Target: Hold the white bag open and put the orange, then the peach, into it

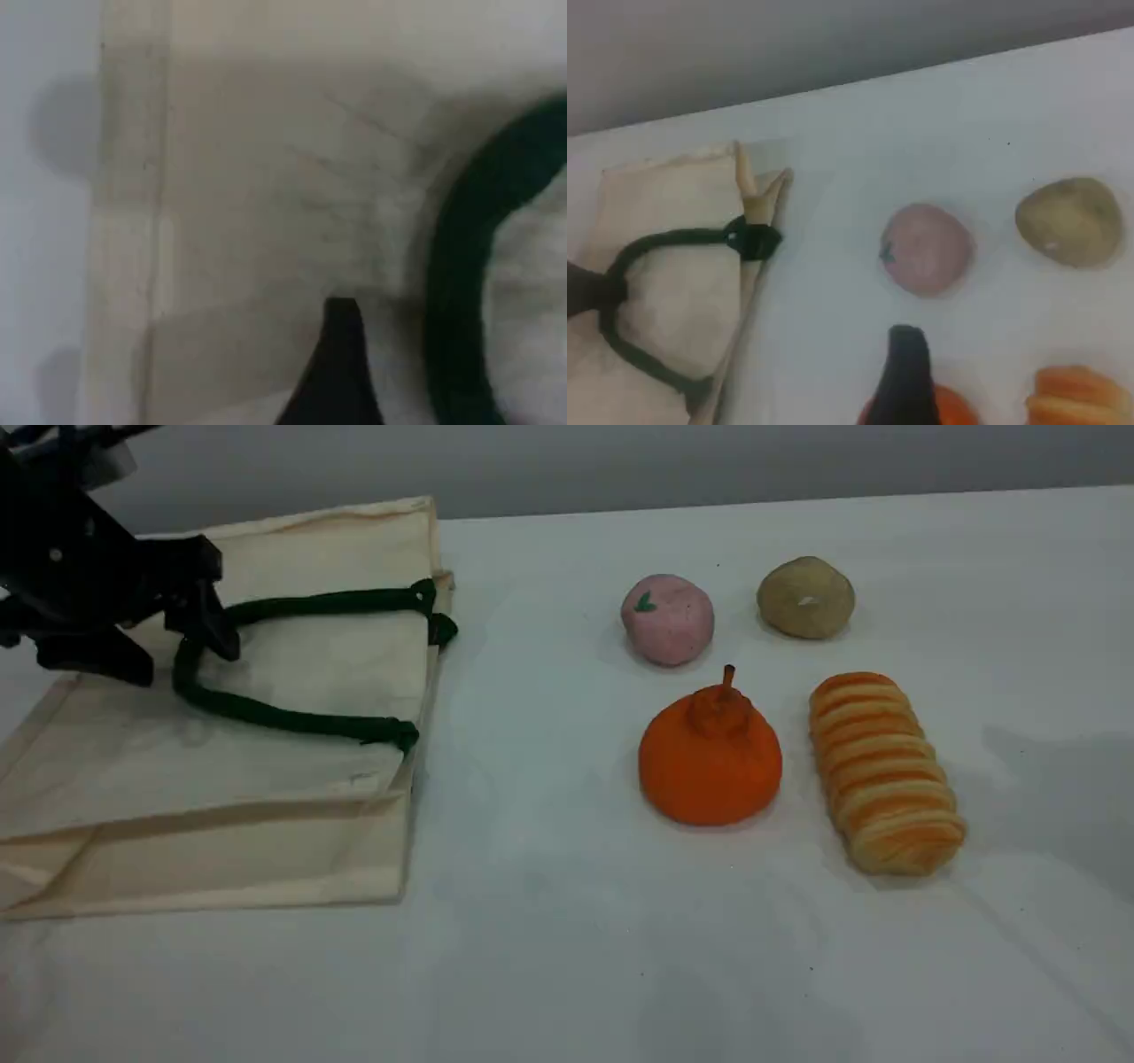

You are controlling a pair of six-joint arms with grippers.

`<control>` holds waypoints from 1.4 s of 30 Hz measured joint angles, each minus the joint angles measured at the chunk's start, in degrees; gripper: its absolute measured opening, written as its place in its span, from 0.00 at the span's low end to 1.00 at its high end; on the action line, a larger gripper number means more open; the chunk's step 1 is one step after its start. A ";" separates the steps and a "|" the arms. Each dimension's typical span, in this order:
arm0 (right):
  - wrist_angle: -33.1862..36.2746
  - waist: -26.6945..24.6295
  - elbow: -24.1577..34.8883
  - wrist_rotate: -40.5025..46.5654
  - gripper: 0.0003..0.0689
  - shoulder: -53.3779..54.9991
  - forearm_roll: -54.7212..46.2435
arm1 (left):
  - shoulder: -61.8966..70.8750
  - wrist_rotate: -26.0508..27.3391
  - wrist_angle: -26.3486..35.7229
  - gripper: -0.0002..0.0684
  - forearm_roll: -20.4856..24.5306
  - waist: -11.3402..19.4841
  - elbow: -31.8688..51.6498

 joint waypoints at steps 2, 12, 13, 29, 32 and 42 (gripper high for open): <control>0.00 0.00 0.00 -0.08 0.79 0.00 0.00 | 0.56 0.00 -0.86 0.85 0.00 0.00 0.00; 0.02 0.00 0.00 -0.42 0.79 0.00 0.16 | 3.42 0.00 -1.02 0.82 -0.98 0.00 0.00; 0.02 0.00 0.00 -0.55 0.79 0.00 0.16 | 3.42 0.00 -1.02 0.80 -1.56 0.00 0.00; 0.02 0.00 0.00 -1.23 0.79 2.00 0.16 | 2.65 1.19 -2.02 0.12 -6.53 0.00 0.00; 0.98 0.00 0.00 -1.82 0.79 3.12 1.17 | 0.44 3.20 1.13 0.12 -6.48 0.00 -1.64; 1.86 0.00 0.00 -6.48 0.79 4.59 5.28 | -9.90 5.26 25.70 0.12 -13.06 -0.05 -16.05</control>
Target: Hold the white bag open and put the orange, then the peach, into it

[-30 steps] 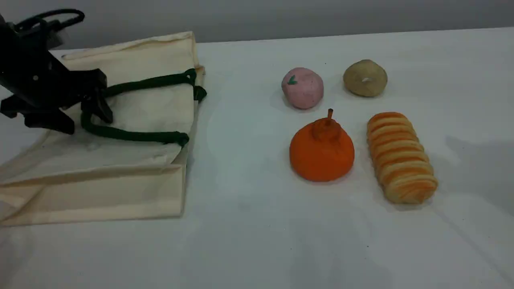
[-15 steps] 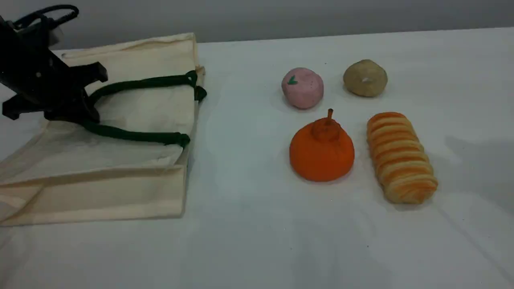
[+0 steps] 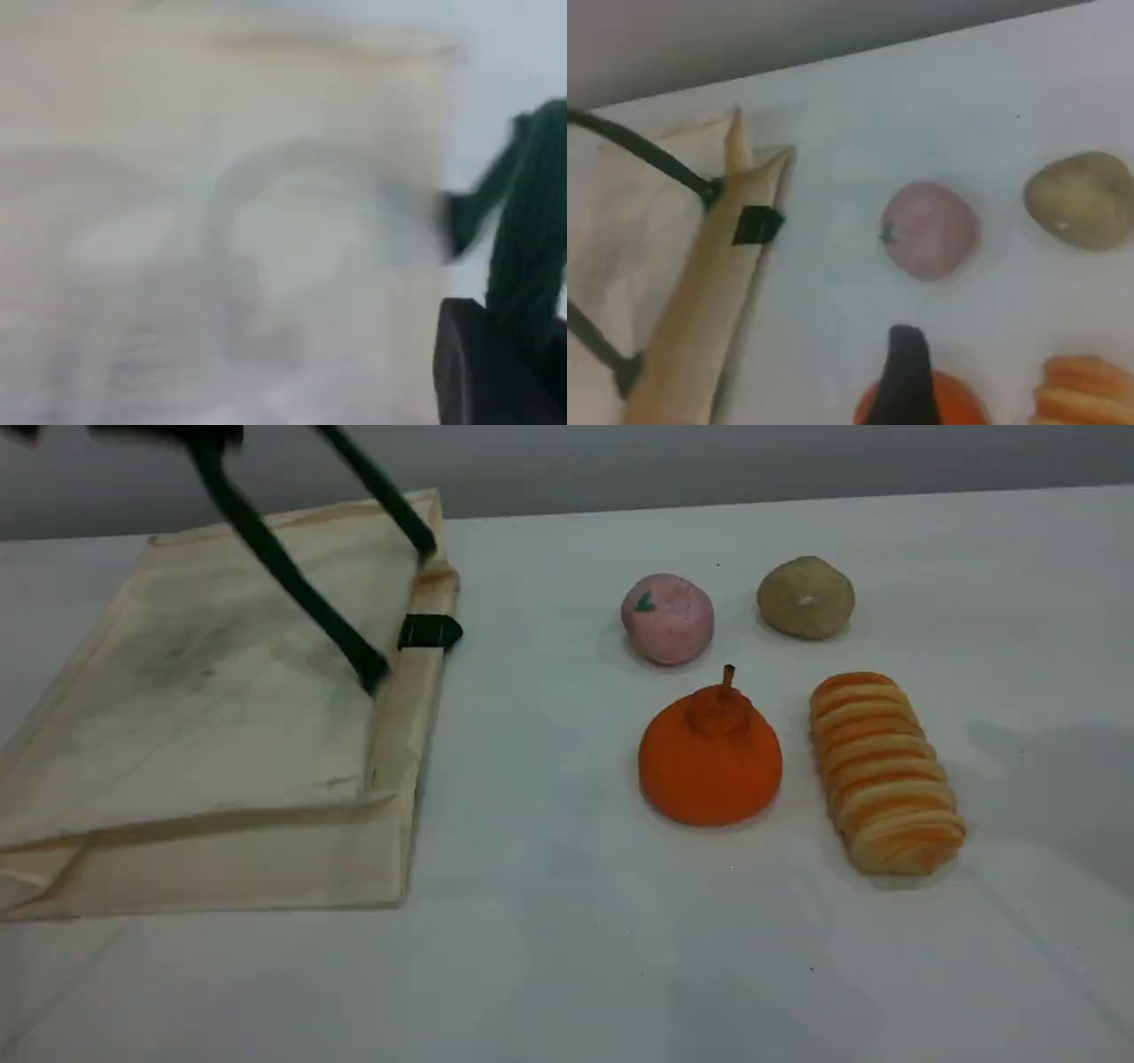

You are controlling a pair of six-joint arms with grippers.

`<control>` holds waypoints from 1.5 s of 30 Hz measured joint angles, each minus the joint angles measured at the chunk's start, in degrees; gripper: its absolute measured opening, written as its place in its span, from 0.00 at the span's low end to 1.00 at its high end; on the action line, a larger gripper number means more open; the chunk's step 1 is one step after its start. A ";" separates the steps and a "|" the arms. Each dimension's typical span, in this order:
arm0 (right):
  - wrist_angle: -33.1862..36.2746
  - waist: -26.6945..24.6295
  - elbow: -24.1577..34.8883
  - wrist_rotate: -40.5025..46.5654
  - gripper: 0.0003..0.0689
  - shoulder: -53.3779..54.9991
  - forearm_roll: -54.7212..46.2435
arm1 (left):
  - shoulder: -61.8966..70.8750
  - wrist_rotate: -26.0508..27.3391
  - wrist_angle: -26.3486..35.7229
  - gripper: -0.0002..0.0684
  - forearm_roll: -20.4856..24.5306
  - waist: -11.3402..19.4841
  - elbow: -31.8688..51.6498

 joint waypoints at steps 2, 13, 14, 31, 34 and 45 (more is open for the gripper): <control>1.43 0.06 0.00 -0.95 0.79 0.00 0.59 | -2.66 0.00 4.32 0.12 -0.24 0.00 -2.56; -3.42 5.86 0.00 -4.63 0.79 0.00 1.76 | -12.88 -0.73 17.31 0.12 -0.29 -2.53 -5.62; -3.57 5.86 0.00 -4.63 0.79 0.00 1.76 | -13.46 -0.73 17.64 0.12 -0.29 -3.07 -5.62; -3.83 7.51 0.00 -6.57 0.79 4.83 1.76 | -16.69 -6.14 23.74 0.12 11.89 -3.31 -14.94; -3.76 8.51 0.00 -8.99 0.79 7.61 3.42 | -16.69 -6.14 25.12 0.12 11.89 -3.27 -16.34; -1.69 9.14 0.00 -12.95 0.79 9.79 8.13 | -16.53 -3.77 25.15 0.12 9.86 -5.56 -16.47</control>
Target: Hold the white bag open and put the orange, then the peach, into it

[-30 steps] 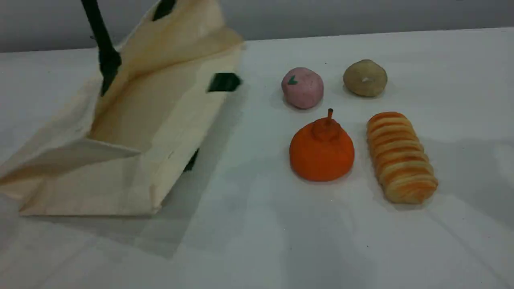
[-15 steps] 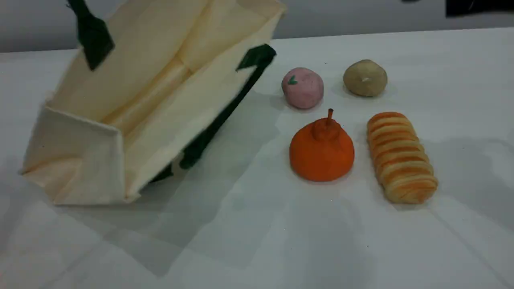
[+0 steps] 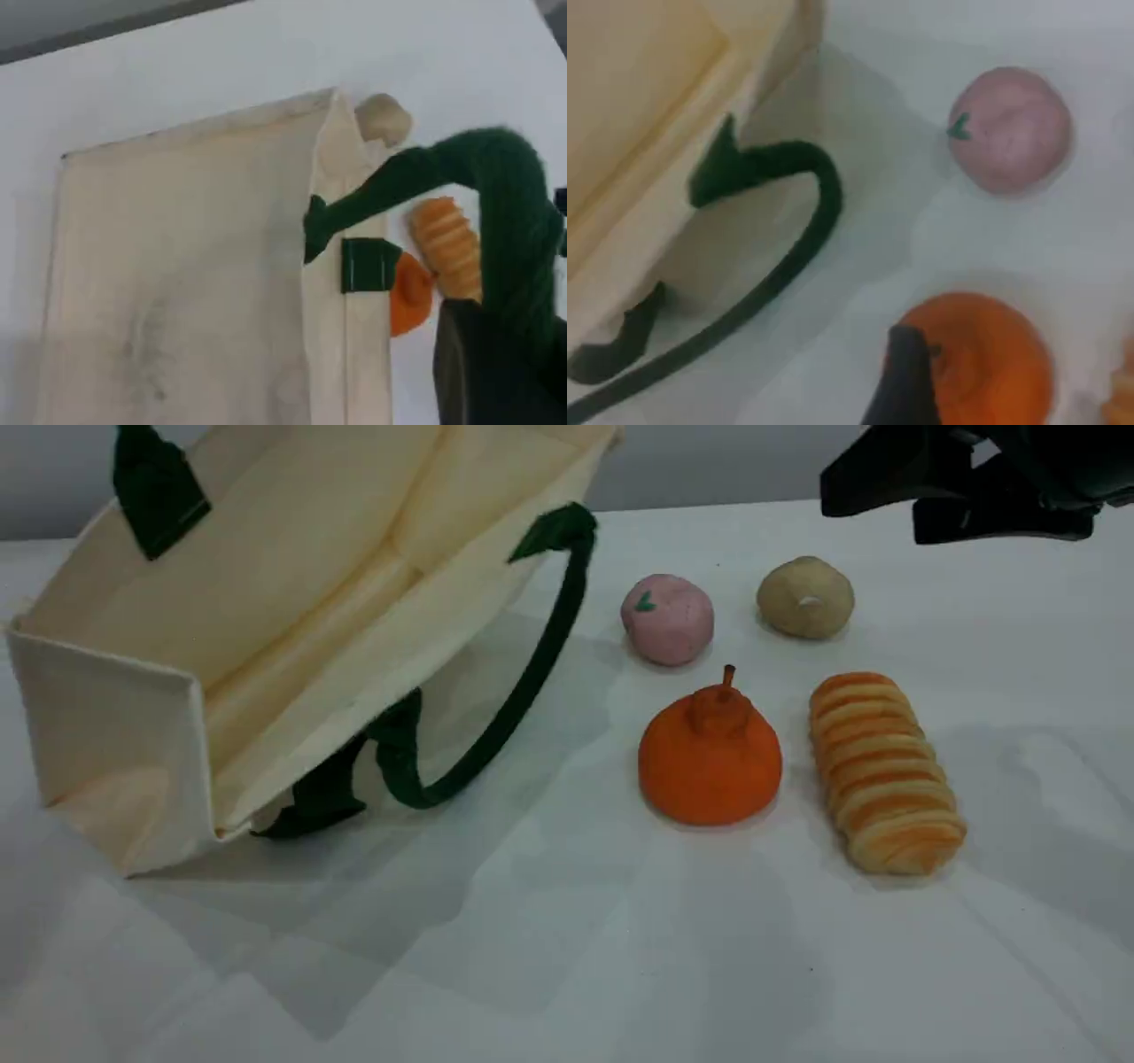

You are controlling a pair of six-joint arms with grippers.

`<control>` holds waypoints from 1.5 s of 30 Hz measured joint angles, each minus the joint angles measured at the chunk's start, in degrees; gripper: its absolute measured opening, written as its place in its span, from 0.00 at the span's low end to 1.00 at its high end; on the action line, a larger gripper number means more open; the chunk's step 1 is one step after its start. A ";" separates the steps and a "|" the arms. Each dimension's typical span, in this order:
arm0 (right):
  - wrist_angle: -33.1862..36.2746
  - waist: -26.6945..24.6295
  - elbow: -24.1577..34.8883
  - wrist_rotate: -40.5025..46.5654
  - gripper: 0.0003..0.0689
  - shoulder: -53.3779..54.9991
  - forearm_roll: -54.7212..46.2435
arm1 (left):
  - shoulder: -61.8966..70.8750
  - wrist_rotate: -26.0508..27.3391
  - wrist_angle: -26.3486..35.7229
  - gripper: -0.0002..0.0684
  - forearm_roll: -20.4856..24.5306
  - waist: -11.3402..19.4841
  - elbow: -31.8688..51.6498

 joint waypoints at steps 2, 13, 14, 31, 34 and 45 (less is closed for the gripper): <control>-0.06 0.00 0.00 0.05 0.79 0.00 0.04 | 0.36 0.00 -0.88 0.12 0.00 -0.08 0.00; 0.89 0.00 0.00 0.10 0.79 0.00 0.04 | 0.83 3.70 0.83 0.12 -1.54 -0.08 -0.07; 0.89 0.00 0.00 0.10 0.79 0.00 0.04 | 0.83 3.76 0.91 0.12 -1.54 -0.08 -0.07; 1.78 0.00 0.00 0.10 0.79 0.30 0.04 | 0.77 4.84 1.34 0.12 -2.47 -1.28 -0.07; 1.70 0.79 0.00 0.10 0.79 1.58 0.04 | 0.77 4.78 1.08 0.12 -2.47 -1.28 -0.07; 3.35 2.86 -1.61 0.04 0.79 9.22 0.86 | 0.77 4.78 1.14 0.12 -2.43 -1.17 -0.07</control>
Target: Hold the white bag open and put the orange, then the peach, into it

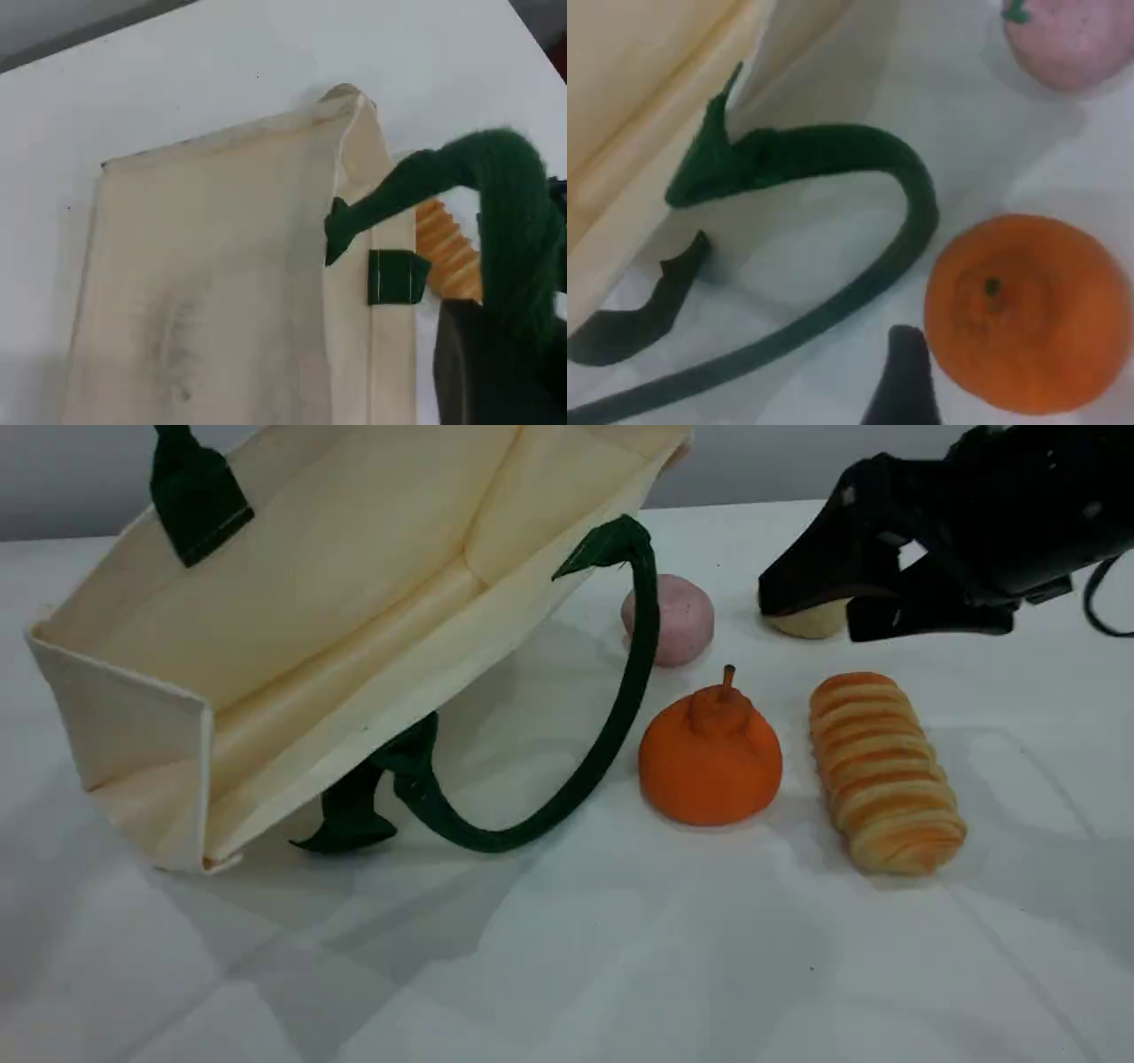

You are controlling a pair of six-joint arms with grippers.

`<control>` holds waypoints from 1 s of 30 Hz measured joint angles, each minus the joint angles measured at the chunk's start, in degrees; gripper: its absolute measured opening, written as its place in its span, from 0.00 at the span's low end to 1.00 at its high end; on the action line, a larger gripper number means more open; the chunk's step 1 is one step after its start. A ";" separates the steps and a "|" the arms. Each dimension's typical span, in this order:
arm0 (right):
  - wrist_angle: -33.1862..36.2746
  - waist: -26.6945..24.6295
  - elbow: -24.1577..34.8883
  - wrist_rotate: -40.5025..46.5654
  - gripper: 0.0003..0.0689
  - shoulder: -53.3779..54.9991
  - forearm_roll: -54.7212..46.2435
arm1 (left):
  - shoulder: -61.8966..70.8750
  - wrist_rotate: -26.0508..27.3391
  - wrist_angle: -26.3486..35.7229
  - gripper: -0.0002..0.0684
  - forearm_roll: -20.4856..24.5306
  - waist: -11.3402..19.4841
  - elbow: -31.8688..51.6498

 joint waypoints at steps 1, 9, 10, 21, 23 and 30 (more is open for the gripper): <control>0.00 0.00 -0.48 0.00 0.79 0.87 0.00 | 0.00 0.00 0.06 0.12 0.00 0.00 0.00; -1.78 4.46 -4.56 0.05 0.79 6.29 -0.17 | 0.00 -0.32 0.14 0.12 1.86 0.05 0.00; -2.93 4.91 -4.84 0.05 0.79 6.42 -0.17 | 0.00 -0.32 0.14 0.12 1.86 0.05 0.00; -5.84 7.39 -6.43 0.05 0.79 9.42 -0.07 | 0.00 -0.32 0.01 0.12 1.81 0.05 0.00; -5.58 7.51 -7.35 0.05 0.79 10.80 -0.13 | 0.00 -0.32 0.01 0.12 1.75 0.05 0.00; -10.07 7.46 -9.86 0.05 0.79 12.76 0.11 | 0.00 -0.32 0.14 0.12 1.70 0.05 0.00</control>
